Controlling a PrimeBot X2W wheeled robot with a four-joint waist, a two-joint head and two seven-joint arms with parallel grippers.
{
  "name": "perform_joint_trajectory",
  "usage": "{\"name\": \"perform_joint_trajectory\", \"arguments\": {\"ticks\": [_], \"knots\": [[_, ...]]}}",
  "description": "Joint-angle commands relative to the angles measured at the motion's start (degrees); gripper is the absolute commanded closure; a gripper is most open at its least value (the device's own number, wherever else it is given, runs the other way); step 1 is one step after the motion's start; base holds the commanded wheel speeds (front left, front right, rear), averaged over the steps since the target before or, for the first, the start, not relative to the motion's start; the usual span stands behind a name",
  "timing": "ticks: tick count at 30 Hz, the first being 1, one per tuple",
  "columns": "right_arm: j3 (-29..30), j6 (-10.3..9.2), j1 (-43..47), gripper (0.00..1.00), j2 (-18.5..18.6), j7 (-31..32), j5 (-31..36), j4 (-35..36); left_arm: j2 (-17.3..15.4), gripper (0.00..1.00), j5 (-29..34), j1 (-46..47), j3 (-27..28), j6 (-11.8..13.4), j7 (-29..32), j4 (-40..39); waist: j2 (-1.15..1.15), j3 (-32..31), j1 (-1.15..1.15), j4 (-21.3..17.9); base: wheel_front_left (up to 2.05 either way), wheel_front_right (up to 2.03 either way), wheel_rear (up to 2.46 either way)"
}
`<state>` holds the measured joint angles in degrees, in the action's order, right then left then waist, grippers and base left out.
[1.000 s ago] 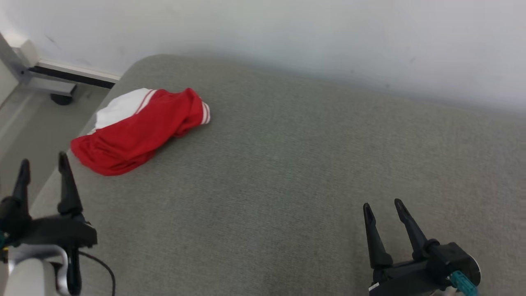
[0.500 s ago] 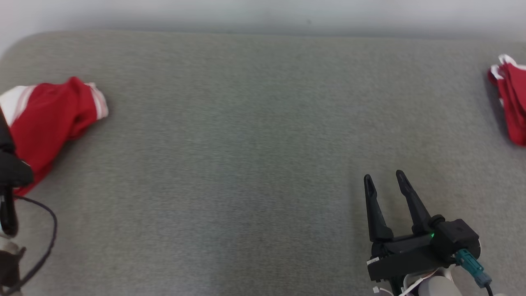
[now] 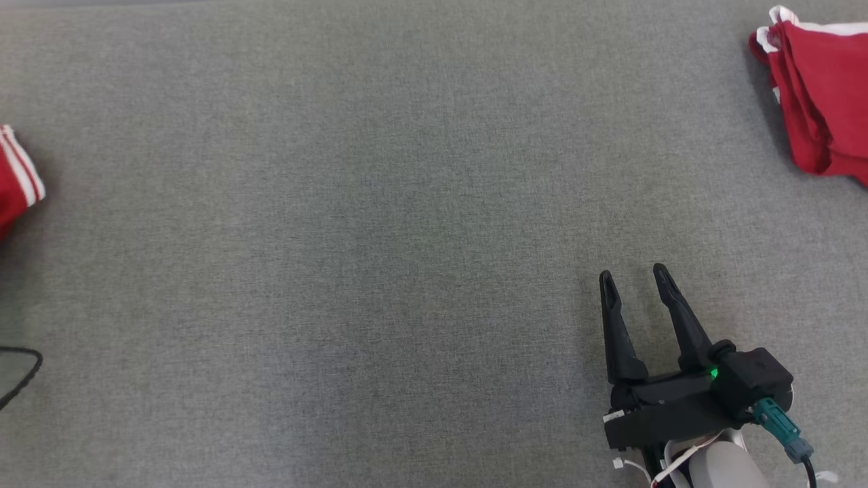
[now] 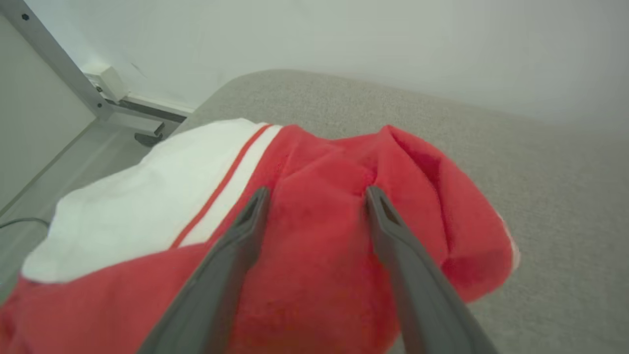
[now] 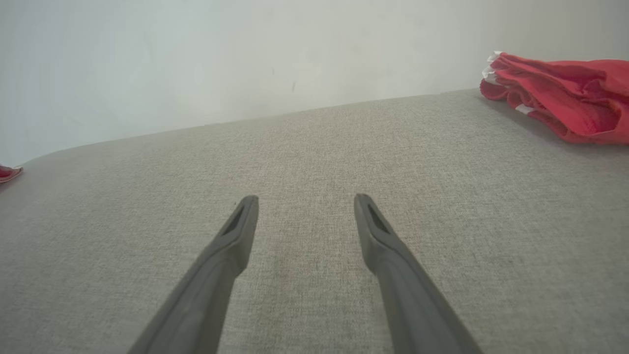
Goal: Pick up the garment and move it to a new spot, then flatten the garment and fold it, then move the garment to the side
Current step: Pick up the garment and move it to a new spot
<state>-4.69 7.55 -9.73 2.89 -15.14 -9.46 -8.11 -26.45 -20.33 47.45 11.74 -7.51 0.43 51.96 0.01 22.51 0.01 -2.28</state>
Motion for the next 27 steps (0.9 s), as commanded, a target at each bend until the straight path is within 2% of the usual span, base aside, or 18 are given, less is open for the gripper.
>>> {"name": "perform_joint_trajectory", "arguments": {"ticks": [1, 7, 14, 15, 16, 21, 27], "knots": [[-0.10, -0.14, -0.73, 0.00, -0.06, -0.12, 0.41, 0.13, -0.53, 0.00, -0.39, 0.61, 0.09, 0.10, 0.88, 0.68, -0.01, 0.66, -0.01, -0.53, 0.00, 0.00, 0.00], [-0.43, -0.14, -1.53, 0.00, -0.06, -0.11, 1.07, 0.01, -1.85, 0.00, -3.00, 2.88, 1.13, 1.49, 9.75, 7.64, -0.01, 0.76, -0.01, -1.03, 0.00, 0.00, 0.00], [-0.63, -0.14, -0.50, 0.00, -0.06, -0.11, 1.43, -0.07, -1.52, 0.00, -2.81, 3.43, 0.12, 2.86, 14.58, 10.66, -0.01, 0.18, -0.01, -1.63, 0.00, 0.00, 0.00], [-0.67, -0.14, -0.34, 0.00, -0.06, -0.12, 1.52, -0.18, -1.56, 0.53, -2.77, 3.41, 0.00, 3.03, 14.71, 10.74, -0.01, -0.04, -0.01, -1.68, 0.00, 0.00, 0.00], [-0.69, -0.14, -0.20, 0.00, -0.06, -0.12, 1.54, -0.26, -1.62, 1.00, -2.67, 3.37, -0.15, 3.19, 14.38, 10.57, -0.01, -0.19, -0.01, -1.72, 0.00, 0.00, 0.00], [-0.20, -0.14, 0.58, 0.00, -0.06, -0.12, 2.11, -0.86, -2.02, 1.00, -2.12, 3.09, -0.71, 2.96, 9.95, 8.90, -0.01, -2.03, -0.01, -1.30, 0.00, 0.00, 0.00], [0.10, -0.15, 1.83, 0.00, -0.06, -0.11, 2.48, -1.48, -2.92, 1.00, -2.84, 4.88, -0.85, 1.46, 1.73, 6.32, -0.01, -5.74, -0.01, 0.00, 0.00, 0.00, 0.00]]}}
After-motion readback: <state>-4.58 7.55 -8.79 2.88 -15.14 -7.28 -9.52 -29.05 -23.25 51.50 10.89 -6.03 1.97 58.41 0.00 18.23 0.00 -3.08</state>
